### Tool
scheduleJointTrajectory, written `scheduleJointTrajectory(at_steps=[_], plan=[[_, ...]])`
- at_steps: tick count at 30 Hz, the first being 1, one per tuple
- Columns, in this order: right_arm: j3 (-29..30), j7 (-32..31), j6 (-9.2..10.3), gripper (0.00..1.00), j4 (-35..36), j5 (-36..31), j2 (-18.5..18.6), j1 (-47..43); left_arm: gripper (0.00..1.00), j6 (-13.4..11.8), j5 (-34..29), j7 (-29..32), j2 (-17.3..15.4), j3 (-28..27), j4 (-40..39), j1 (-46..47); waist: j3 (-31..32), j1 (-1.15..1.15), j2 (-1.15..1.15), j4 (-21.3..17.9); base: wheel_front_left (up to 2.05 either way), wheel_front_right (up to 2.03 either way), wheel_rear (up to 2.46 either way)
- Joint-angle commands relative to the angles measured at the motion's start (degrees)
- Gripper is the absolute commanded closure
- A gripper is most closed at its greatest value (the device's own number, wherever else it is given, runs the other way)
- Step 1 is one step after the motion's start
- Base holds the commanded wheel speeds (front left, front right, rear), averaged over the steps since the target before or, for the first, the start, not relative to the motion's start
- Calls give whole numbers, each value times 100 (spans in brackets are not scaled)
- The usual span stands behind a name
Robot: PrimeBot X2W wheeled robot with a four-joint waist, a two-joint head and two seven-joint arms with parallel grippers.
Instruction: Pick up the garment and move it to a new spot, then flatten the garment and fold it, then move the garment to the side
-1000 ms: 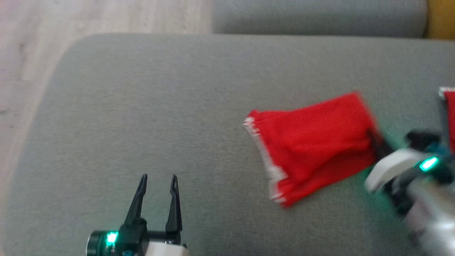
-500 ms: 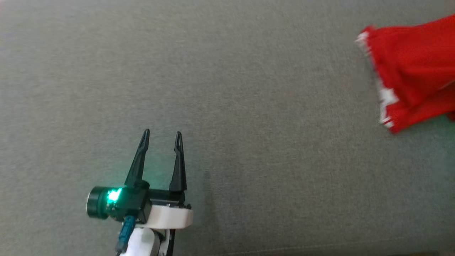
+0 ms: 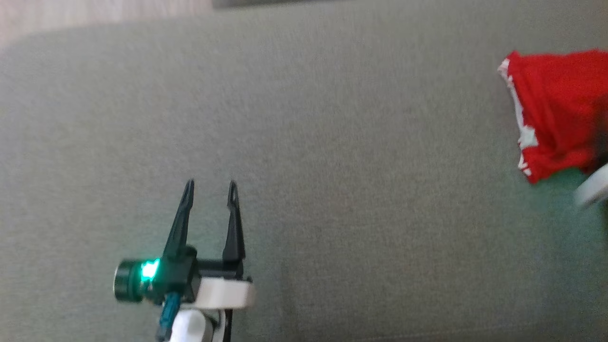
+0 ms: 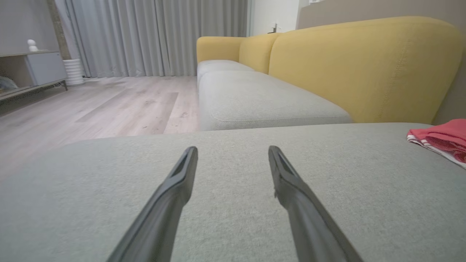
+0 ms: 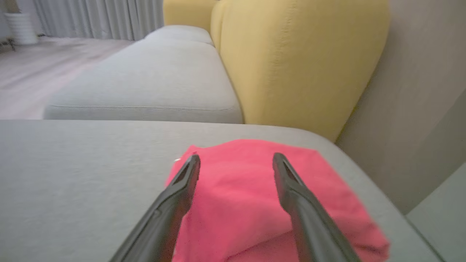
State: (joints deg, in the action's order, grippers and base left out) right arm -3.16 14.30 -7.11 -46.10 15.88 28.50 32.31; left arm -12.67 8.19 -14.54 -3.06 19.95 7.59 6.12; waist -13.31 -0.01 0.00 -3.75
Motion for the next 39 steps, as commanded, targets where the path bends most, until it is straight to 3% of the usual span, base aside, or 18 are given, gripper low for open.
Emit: scheduleJointTrajectory(at_steps=[1,2,3,8,12,19,29,30,39], plan=[[95,67,-37,0,577,-158,-322,-676,0,-63,47,-46,18,-248,-81,-161,658,1,0,194,0,0,0],[134,67,-37,0,842,-254,-571,-972,0,-68,60,-46,18,-264,-48,-241,818,1,0,235,0,0,0],[134,67,-37,0,842,-254,-571,-972,0,-68,60,-46,18,-264,-48,-241,818,1,0,235,0,0,0],[39,69,-37,0,2074,-581,-1707,-2334,0,-2,162,-46,18,-382,85,-678,1515,1,0,396,0,0,0],[-224,69,-37,0,2959,-595,-2217,-3054,0,84,143,-46,18,-487,52,-949,1853,1,0,473,0,0,0],[-136,69,-37,0,3704,-823,-2509,-3927,0,258,64,-46,18,-640,-38,-1423,2290,1,0,583,0,0,0],[-145,70,-37,0,3728,-851,-2560,-4265,0,348,-71,-46,18,-796,-37,-1579,2458,1,0,594,0,0,0],[-18,7,0,100,3536,-852,-2600,-4470,100,367,-33,2,-9,-564,146,-1826,2470,1,0,591,0,0,0],[6,-79,-1,100,3202,-469,-2594,-4481,100,418,327,88,-22,-580,431,-1870,2427,1,0,580,0,0,0]])
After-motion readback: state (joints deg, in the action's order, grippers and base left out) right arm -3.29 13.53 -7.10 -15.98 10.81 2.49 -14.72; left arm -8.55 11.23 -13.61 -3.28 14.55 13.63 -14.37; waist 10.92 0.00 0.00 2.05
